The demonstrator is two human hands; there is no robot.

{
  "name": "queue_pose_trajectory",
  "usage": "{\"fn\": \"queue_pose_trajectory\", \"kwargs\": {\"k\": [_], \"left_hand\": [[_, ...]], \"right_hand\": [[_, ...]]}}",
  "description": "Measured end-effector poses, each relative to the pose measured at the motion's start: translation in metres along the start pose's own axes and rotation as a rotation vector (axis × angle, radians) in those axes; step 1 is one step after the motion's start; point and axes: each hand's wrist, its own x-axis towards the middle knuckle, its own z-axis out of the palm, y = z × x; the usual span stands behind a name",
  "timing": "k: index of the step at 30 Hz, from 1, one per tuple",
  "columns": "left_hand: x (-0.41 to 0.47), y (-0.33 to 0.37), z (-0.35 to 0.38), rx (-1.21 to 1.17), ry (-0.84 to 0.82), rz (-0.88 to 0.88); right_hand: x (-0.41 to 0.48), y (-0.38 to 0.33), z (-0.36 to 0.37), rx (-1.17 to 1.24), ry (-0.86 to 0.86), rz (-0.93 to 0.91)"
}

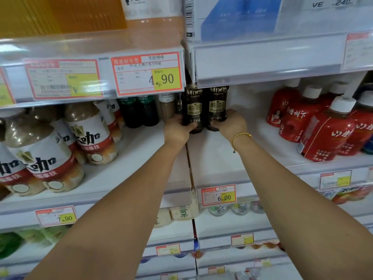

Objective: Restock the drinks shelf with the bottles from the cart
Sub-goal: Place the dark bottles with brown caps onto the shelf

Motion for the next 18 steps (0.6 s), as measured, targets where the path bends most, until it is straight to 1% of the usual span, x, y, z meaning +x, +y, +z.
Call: {"fn": "queue_pose_trajectory", "kwargs": {"k": [3,5,8,9,11,12,13,14,15,16,18], "left_hand": [[0.000,-0.004,0.003,-0.010,0.031,0.010],[-0.001,-0.004,0.004,-0.003,0.029,-0.013],[-0.010,0.004,-0.004,0.131,-0.031,-0.023],[-0.018,0.009,-0.010,0.153,-0.035,-0.007],[-0.045,0.016,-0.026,0.093,0.002,0.040],[-0.063,0.016,-0.038,0.039,0.029,0.087],[-0.083,0.014,-0.049,0.009,0.052,0.139],[-0.105,0.010,-0.062,0.008,0.065,0.178],[-0.127,0.003,-0.074,0.004,0.067,0.206],[-0.150,-0.005,-0.086,-0.012,0.064,0.221],[-0.193,-0.028,-0.107,-0.034,0.041,0.225]], "right_hand": [[-0.002,0.001,0.001,-0.016,0.005,-0.048],[-0.003,0.001,0.001,-0.018,0.003,-0.061],[-0.009,-0.001,0.000,-0.066,-0.064,-0.019],[-0.015,-0.003,-0.003,-0.099,-0.053,-0.032],[-0.037,-0.009,-0.013,-0.119,0.080,-0.130],[-0.055,-0.013,-0.019,-0.083,0.153,-0.198],[-0.078,-0.017,-0.025,-0.028,0.200,-0.275],[-0.102,-0.021,-0.030,0.017,0.207,-0.347],[-0.128,-0.026,-0.033,0.047,0.174,-0.398],[-0.153,-0.028,-0.033,0.063,0.104,-0.424],[-0.195,-0.023,-0.021,0.055,-0.108,-0.427]]}}
